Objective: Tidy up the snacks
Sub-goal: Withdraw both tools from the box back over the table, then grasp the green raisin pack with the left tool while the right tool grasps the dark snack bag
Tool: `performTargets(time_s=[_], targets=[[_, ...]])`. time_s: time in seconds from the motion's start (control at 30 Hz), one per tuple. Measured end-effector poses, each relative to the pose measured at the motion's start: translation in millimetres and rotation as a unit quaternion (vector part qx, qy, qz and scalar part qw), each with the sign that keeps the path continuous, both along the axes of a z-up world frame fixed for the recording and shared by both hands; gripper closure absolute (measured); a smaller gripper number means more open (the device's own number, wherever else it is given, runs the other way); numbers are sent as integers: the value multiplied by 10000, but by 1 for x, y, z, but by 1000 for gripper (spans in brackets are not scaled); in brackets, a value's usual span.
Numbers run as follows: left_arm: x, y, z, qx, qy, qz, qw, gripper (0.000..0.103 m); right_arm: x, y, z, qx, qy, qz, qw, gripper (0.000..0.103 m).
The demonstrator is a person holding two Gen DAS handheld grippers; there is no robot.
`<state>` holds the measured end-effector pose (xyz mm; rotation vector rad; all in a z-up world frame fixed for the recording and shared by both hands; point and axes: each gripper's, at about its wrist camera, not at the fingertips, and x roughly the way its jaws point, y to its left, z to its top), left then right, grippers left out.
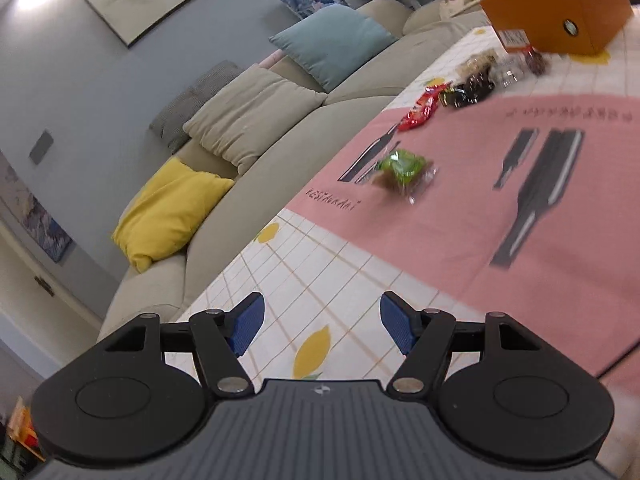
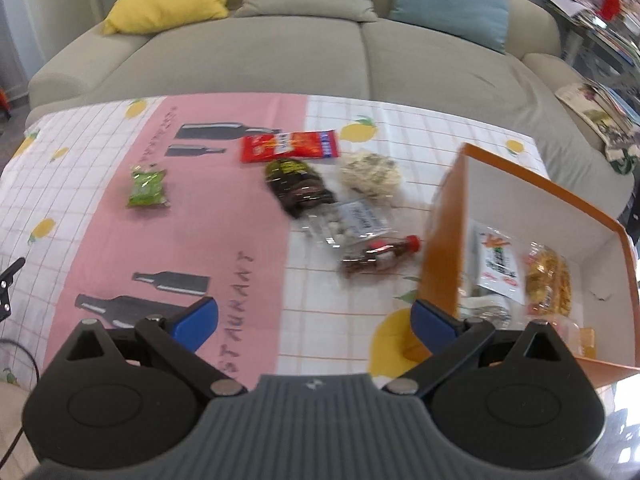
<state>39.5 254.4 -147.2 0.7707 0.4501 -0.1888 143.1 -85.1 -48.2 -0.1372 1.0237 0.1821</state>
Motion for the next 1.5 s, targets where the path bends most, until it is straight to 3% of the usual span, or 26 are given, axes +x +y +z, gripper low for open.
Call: performTargets(time_s=[0.3,0.4,0.5,0.63,0.87,1.1,1.33,1.5], targets=[[-6,14,-15,198,-65,-237,9995,24,6,37,-15,-154,88,217,9996,3],[-3,15,-13,502,-98,-400,9979,24,9,41,-18,-199,107,225,9995,3],[5,17,0,687,-208,-369,9967,24,14,43,-21,-177,136,216,9995,3],[11,2,25,547,-372,-538,9964,24,20,45,-25,-69,121,192,9997,3],[54,-35,54,-337,-22,-571,9978,18,40,45,-41,22,42,228,9997,3],[107,-68,53,-783,917,-746,9899,12,67,35,-56,-71,-276,460,9985,3],[158,-89,47,-1659,1742,-24,9706,12,99,28,-68,-374,-563,968,9930,8],[189,-96,42,-2116,2302,683,9474,12,126,22,-77,-346,-550,1092,9919,8]])
